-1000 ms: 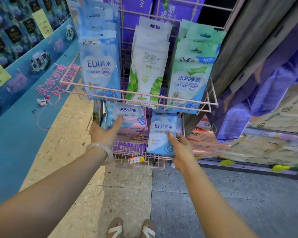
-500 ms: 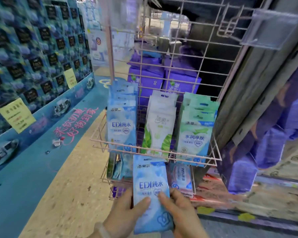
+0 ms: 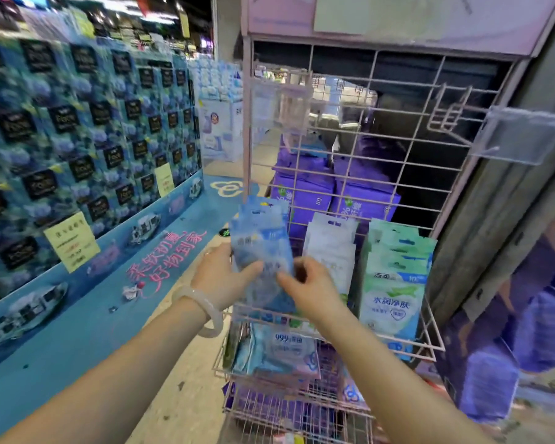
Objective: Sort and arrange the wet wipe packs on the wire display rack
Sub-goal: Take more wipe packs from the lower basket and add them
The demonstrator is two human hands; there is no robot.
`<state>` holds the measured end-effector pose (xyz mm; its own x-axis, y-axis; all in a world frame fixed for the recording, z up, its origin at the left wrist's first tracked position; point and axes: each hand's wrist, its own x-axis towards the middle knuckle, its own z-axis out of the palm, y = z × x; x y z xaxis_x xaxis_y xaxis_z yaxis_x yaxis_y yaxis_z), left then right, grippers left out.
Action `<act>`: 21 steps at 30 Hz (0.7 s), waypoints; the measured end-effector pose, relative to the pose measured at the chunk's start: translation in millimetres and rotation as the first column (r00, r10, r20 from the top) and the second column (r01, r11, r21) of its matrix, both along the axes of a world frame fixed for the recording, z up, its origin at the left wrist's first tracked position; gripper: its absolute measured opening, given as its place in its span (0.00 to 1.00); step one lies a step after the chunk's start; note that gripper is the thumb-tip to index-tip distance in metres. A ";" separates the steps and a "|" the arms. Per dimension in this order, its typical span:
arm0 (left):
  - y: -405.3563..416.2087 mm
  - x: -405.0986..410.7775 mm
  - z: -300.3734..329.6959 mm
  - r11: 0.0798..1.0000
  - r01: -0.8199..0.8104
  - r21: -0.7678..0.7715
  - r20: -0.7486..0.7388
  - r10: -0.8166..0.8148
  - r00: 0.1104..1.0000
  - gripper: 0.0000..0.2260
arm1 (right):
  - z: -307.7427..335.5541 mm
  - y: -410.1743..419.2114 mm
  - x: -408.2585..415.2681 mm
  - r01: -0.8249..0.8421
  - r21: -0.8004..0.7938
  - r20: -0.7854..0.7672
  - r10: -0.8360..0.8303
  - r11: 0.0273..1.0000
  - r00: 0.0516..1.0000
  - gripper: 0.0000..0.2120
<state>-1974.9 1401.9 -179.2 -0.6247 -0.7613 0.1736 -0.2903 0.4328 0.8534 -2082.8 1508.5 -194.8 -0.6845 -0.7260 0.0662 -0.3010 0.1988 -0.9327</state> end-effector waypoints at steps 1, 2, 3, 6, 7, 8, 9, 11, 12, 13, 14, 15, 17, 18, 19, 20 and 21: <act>-5.3 -0.5 -2.2 1.000 -0.012 0.017 0.034 0.012 0.999 0.20 | -4.6 -1.2 -2.2 -0.004 0.122 -0.013 0.006 0.993 1.000 0.17; -9.4 -0.9 -4.5 0.998 -0.001 0.063 0.037 -0.001 0.999 0.25 | -6.8 -2.0 -3.0 -0.021 0.189 0.020 0.017 0.982 1.000 0.23; -11.5 -1.0 -4.4 0.991 0.033 0.126 0.029 -0.037 0.999 0.31 | -7.4 -3.8 -3.4 -0.041 0.195 0.080 0.026 0.980 0.996 0.26; -18.7 -7.2 -4.3 0.923 0.261 0.284 -0.054 -0.257 0.965 0.36 | -3.1 -16.9 -4.2 -0.071 0.049 0.297 0.053 0.996 0.953 0.26; -21.2 -10.5 -4.3 0.905 0.334 0.264 -0.048 -0.334 0.941 0.33 | -1.6 -22.0 -4.9 -0.075 0.022 0.353 0.063 0.997 0.933 0.26; -21.7 -13.9 -3.7 0.902 0.378 0.209 -0.027 -0.381 0.924 0.30 | -0.8 -26.9 -5.0 -0.079 0.006 0.389 0.071 0.997 0.918 0.26; -21.1 -17.5 -3.1 0.905 0.396 0.156 -0.021 -0.398 0.917 0.27 | -0.8 -30.9 -4.8 -0.079 -0.002 0.409 0.073 0.997 0.910 0.25; -20.5 -23.7 -5.6 0.914 0.391 0.113 -0.088 -0.382 0.920 0.28 | -0.1 -37.7 -4.7 -0.062 -0.017 0.441 0.063 0.998 0.895 0.20; -20.6 -25.1 -8.4 0.915 0.381 0.130 -0.139 -0.364 0.921 0.29 | 2.4 -40.7 -4.7 -0.056 -0.035 0.448 0.066 0.998 0.892 0.15; -20.8 -25.0 -10.9 0.911 0.376 0.173 -0.201 -0.341 0.919 0.28 | 4.9 -44.1 -4.7 -0.050 -0.054 0.436 0.068 0.997 0.897 0.09; -22.1 -24.8 -13.7 0.901 0.371 0.225 -0.265 -0.310 0.913 0.26 | 7.4 -47.3 -5.1 -0.031 -0.075 0.425 0.060 0.997 0.903 0.05; -23.9 -24.4 -15.0 0.891 0.364 0.270 -0.318 -0.275 0.908 0.26 | 9.3 -50.2 -6.1 -0.005 -0.091 0.417 0.043 0.996 0.908 0.05; -29.0 -25.1 -17.1 0.885 0.352 0.304 -0.371 -0.230 0.900 0.26 | 9.4 -53.3 -8.2 0.068 -0.114 0.437 -0.012 0.991 0.899 0.15; -31.2 -25.9 -16.8 0.882 0.364 0.300 -0.390 -0.235 0.890 0.27 | 7.9 -53.7 -8.1 0.103 -0.134 0.452 -0.032 0.986 0.892 0.19; -32.2 -26.9 -15.4 0.881 0.375 0.288 -0.394 -0.248 0.885 0.27 | 5.5 -53.5 -8.4 0.131 -0.163 0.463 -0.042 0.978 0.886 0.20; -33.0 -27.5 -14.6 0.881 0.383 0.279 -0.384 -0.263 0.885 0.28 | 2.5 -52.9 -8.2 0.152 -0.191 0.472 -0.045 0.970 0.880 0.20; -33.8 -27.7 -14.1 0.880 0.390 0.272 -0.363 -0.281 0.888 0.29 | 0.1 -52.0 -7.3 0.155 -0.210 0.473 -0.039 0.965 0.880 0.20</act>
<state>-2002.6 1368.0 -193.3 -0.8093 -0.5608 0.1747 0.1185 0.1355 0.9837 -2090.1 1456.5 -194.7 -0.7448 -0.6574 -0.1146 0.1839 -0.0371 -0.9822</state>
